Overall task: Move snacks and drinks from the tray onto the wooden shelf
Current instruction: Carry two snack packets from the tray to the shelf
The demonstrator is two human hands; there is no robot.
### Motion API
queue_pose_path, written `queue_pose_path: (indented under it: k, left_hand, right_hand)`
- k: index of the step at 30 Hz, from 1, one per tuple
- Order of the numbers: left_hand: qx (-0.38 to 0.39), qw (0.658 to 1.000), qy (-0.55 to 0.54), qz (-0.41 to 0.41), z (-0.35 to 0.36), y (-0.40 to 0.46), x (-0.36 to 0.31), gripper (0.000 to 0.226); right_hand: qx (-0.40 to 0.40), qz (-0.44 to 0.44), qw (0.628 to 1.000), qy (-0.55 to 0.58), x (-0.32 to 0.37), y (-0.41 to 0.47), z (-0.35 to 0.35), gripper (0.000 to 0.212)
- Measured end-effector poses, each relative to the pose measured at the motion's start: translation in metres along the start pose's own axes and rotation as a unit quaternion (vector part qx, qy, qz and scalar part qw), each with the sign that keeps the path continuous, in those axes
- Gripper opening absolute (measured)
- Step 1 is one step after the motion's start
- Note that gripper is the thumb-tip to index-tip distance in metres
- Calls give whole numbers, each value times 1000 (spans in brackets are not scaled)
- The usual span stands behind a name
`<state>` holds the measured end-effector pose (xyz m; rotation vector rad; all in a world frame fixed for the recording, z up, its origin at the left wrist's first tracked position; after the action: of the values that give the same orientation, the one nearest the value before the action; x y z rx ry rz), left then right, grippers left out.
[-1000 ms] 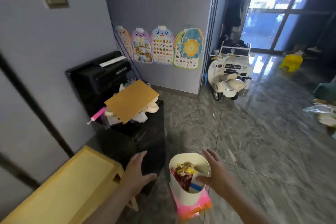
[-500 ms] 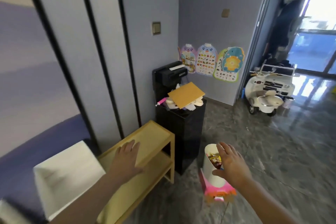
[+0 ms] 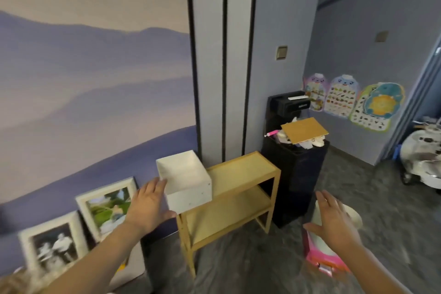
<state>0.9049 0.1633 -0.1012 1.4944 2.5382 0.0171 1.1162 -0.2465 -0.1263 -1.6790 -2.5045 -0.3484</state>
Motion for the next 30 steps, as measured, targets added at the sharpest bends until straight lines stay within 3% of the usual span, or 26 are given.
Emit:
queue_pose_path:
  k: [8,17,23,30]
  left_hand:
    - [-16,995,25,-95,-27,-120,91,99]
    - [-56,977,10,-205,-46,-239,232,95]
    - [-10,967,-8,-256,-18,-320,318,100]
    - [74,957,19,-281,33,-373,361,99]
  right_hand:
    - [-9,10,999,-29,65,-74,3,103]
    - [-29,-10,999,-12,240,-178,28,101]
    - [10,-35,999,-23,350,-264,91,101]
    - [99,-50,993,-30,407,-325,165,105]
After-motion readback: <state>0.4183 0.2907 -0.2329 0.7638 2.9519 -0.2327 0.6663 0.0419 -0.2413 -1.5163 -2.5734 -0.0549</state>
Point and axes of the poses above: each hand's wrist, its own y-axis towards the middle knuckle, its own z-axis out of the palm, x = y × z, the point moved 4 cm from there along y, towards the middle knuckle, and after that the axes turned 1 degree about z, right-handed, at the moved point
